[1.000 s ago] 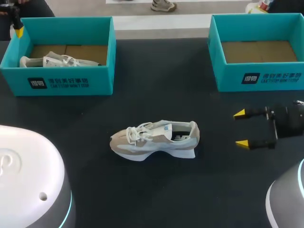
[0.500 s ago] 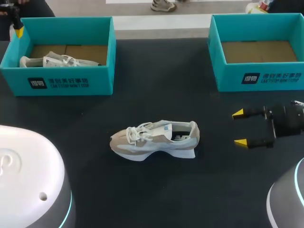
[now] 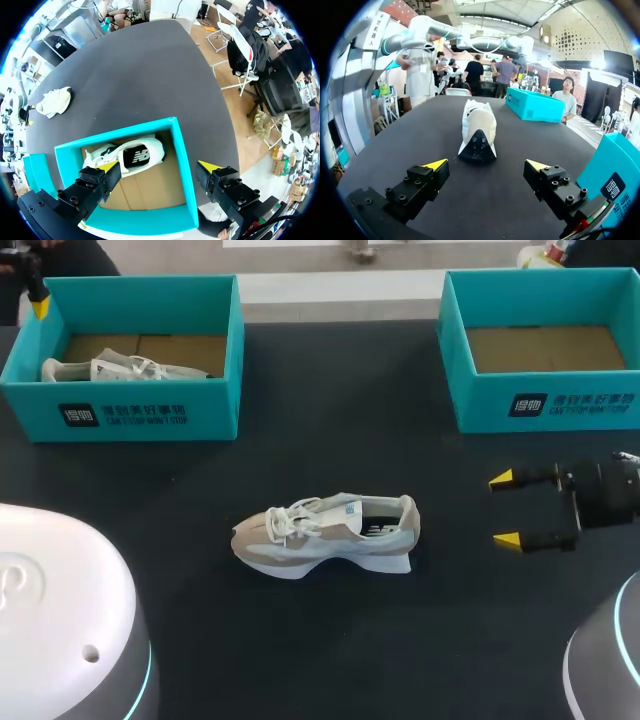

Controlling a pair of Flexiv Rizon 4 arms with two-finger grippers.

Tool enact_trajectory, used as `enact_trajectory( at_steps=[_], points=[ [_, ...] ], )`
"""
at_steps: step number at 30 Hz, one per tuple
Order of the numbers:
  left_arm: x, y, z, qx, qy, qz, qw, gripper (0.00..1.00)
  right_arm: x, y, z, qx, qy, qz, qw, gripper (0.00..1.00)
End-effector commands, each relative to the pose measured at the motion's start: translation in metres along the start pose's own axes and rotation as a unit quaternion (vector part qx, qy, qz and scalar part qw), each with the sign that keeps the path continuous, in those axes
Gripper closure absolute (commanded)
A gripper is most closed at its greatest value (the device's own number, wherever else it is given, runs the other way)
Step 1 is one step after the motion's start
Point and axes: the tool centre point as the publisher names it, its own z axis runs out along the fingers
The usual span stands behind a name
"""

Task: Take the shoe out of the shoebox, open the shoe tongue, remove and reinsert the insole, then place the shoe into the shoebox

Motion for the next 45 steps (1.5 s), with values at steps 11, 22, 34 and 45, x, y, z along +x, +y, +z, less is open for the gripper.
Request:
enact_trajectory(
  at_steps=[11, 22, 34, 45],
  points=[
    [0.001, 0.0, -0.001, 0.001, 0.0, 0.001, 1.0, 0.0, 0.003, -0.002, 0.008, 0.0, -0.007, 0.003, 1.0, 0.0],
    [0.001, 0.0, -0.001, 0.001, 0.0, 0.001, 1.0, 0.0, 0.007, -0.006, 0.058, 0.013, -0.026, 0.008, 1.0, 0.0],
    [0.001, 0.0, -0.001, 0.001, 0.0, 0.001, 1.0, 0.0, 0.016, -0.003, 0.098, 0.027, -0.038, 0.021, 0.999, 0.0],
    [0.001, 0.0, -0.001, 0.001, 0.0, 0.001, 1.0, 0.0, 0.011, -0.003, 0.118, 0.021, -0.027, 0.025, 0.999, 0.0]
  ],
)
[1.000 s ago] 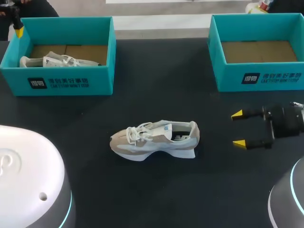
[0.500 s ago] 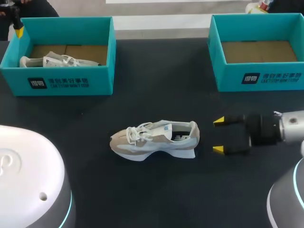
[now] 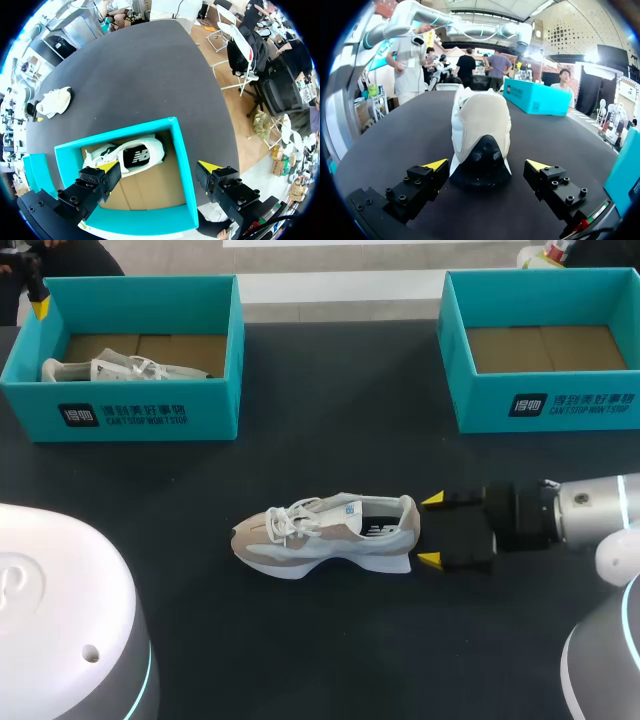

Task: Take the shoe out of the shoebox, open the shoe tongue, remove and reinsert the insole, then place the shoe into the shoebox

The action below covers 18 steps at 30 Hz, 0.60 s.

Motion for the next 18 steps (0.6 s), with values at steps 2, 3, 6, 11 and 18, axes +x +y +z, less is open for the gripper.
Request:
enact_trajectory(
  at_steps=[2, 3, 6, 11, 18],
  points=[
    [0.001, 0.0, -0.001, 0.001, 0.0, 0.001, 1.0, 0.0, -0.003, 0.0, 0.015, -0.002, 0.006, 0.002, 1.0, 0.0],
    [0.001, 0.0, -0.001, 0.001, 0.0, 0.001, 1.0, 0.0, -0.003, 0.0, 0.016, -0.004, 0.008, 0.003, 1.0, 0.0],
    [0.001, 0.0, -0.001, 0.001, 0.0, 0.001, 1.0, 0.0, -0.001, 0.002, 0.023, -0.01, 0.013, 0.003, 1.0, 0.0],
    [0.001, 0.0, -0.001, 0.001, 0.0, 0.001, 1.0, 0.0, 0.001, 0.006, 0.033, -0.021, 0.018, 0.002, 1.0, 0.0],
    [0.001, 0.0, -0.001, 0.001, 0.0, 0.001, 1.0, 0.0, 0.004, 0.01, 0.049, -0.04, 0.021, 0.002, 0.999, 0.0]
  ],
)
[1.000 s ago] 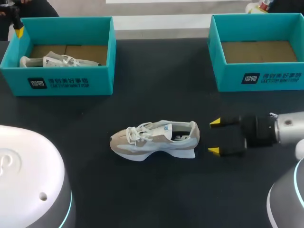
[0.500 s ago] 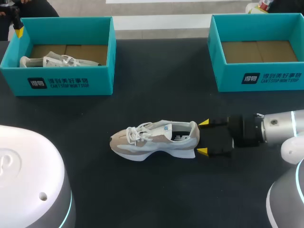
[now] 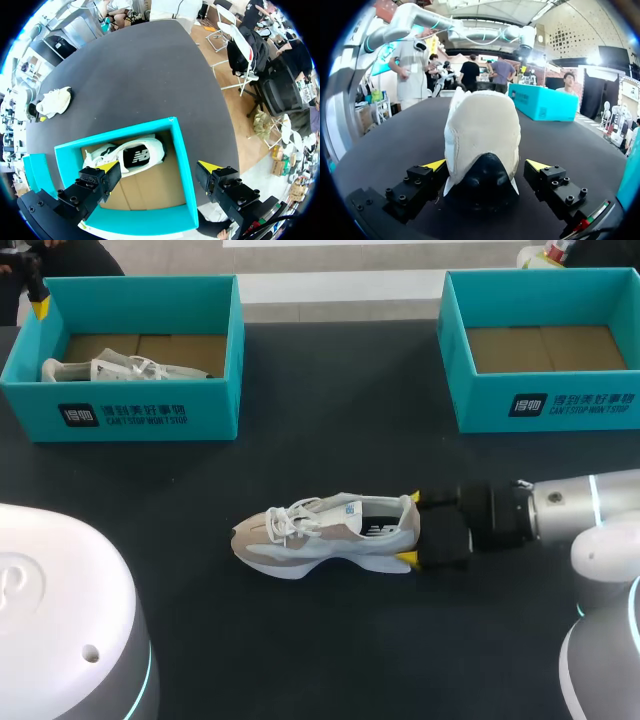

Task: Take the shoe out of the shoebox, open the shoe tongue, remove and reinsert the insole, then place the shoe into the shoebox

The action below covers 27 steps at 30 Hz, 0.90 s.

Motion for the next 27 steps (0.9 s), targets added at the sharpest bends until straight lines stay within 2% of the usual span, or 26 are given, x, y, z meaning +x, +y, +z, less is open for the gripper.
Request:
enact_trajectory(
  at_steps=[1, 13, 14, 15, 16, 27],
  points=[
    [0.001, 0.0, -0.001, 0.001, 0.0, 0.001, 1.0, 0.0, 0.0, -0.001, 0.016, -0.007, 0.0, -0.001, 1.0, 0.0],
    [0.001, 0.0, -0.001, 0.001, 0.0, 0.001, 1.0, 0.0, 0.006, -0.002, 0.036, -0.025, 0.01, 0.006, 1.0, 0.0],
    [0.001, 0.0, -0.001, 0.001, 0.0, 0.001, 1.0, 0.0, 0.007, -0.004, 0.036, -0.027, 0.009, 0.013, 1.0, 0.61],
    [0.001, 0.0, -0.001, 0.001, 0.0, 0.001, 1.0, 0.0, 0.007, -0.004, 0.036, -0.025, 0.006, 0.017, 1.0, 0.87],
    [0.001, 0.0, -0.001, 0.001, 0.0, 0.001, 1.0, 0.0, 0.007, -0.004, 0.036, -0.025, 0.006, 0.017, 1.0, 1.0],
    [0.001, 0.0, -0.001, 0.001, 0.0, 0.001, 1.0, 0.0, 0.007, -0.004, 0.036, -0.025, 0.006, 0.017, 1.0, 1.0]
  ],
)
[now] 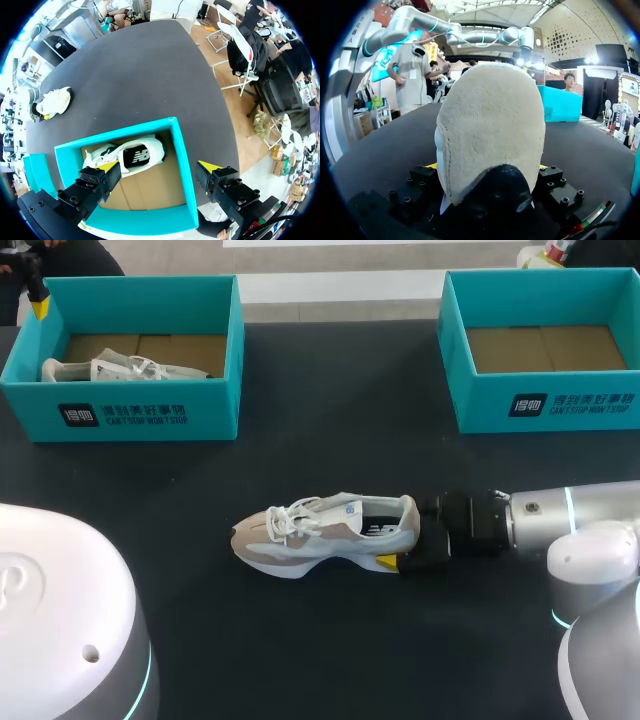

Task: Take the shoe out of the shoebox, open the shoe tongue, remove and reinsert the insole, then place the shoe into the shoebox

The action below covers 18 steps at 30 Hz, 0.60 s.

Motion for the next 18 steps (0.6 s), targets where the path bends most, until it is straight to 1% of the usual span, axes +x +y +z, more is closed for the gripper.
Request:
enact_trajectory(
  at_steps=[1, 9, 10, 11, 12, 13, 14, 15, 16, 17, 18],
  points=[
    [0.001, 0.0, -0.001, 0.001, 0.0, 0.001, 1.0, 0.0, 0.0, -0.002, 0.004, 0.002, -0.001, 0.0, 1.0, 1.0],
    [0.001, 0.0, -0.001, 0.001, 0.0, 0.001, 1.0, 0.0, 0.0, -0.002, 0.004, 0.002, -0.001, 0.0, 1.0, 1.0],
    [-0.006, -0.005, -0.001, -0.004, 0.0, -0.004, 1.0, 0.0, 0.0, -0.002, 0.004, 0.002, -0.001, 0.0, 1.0, 1.0],
    [-0.014, -0.009, -0.002, -0.007, 0.012, -0.027, 1.0, 0.0, 0.0, -0.002, 0.004, 0.002, -0.001, 0.0, 1.0, 1.0],
    [-0.023, -0.016, -0.003, -0.013, 0.01, -0.042, 0.999, 0.0, 0.0, -0.002, 0.004, 0.002, -0.001, 0.0, 1.0, 1.0],
    [-0.03, -0.018, -0.003, -0.019, 0.025, -0.082, 0.996, 0.0, 0.0, -0.002, 0.004, 0.002, -0.001, 0.0, 1.0, 1.0],
    [-0.035, -0.02, -0.003, -0.001, 0.004, -0.104, 0.995, 0.0, 0.0, -0.002, 0.004, 0.002, -0.001, 0.0, 1.0, 1.0],
    [-0.037, -0.021, -0.004, 0.006, -0.014, -0.148, 0.989, 0.0, 0.0, -0.002, 0.004, 0.002, -0.001, 0.0, 1.0, 1.0],
    [-0.045, -0.024, -0.003, -0.013, 0.014, -0.208, 0.978, 0.0, 0.0, -0.002, 0.004, 0.002, -0.001, 0.0, 1.0, 1.0],
    [-0.048, -0.024, -0.003, -0.004, 0.013, -0.274, 0.962, 0.0, 0.0, -0.002, 0.004, 0.002, -0.001, 0.0, 1.0, 1.0],
    [-0.053, -0.027, -0.003, -0.033, 0.028, -0.343, 0.938, 0.0, 0.0, -0.002, 0.004, 0.002, -0.001, 0.0, 1.0, 1.0]
  ],
)
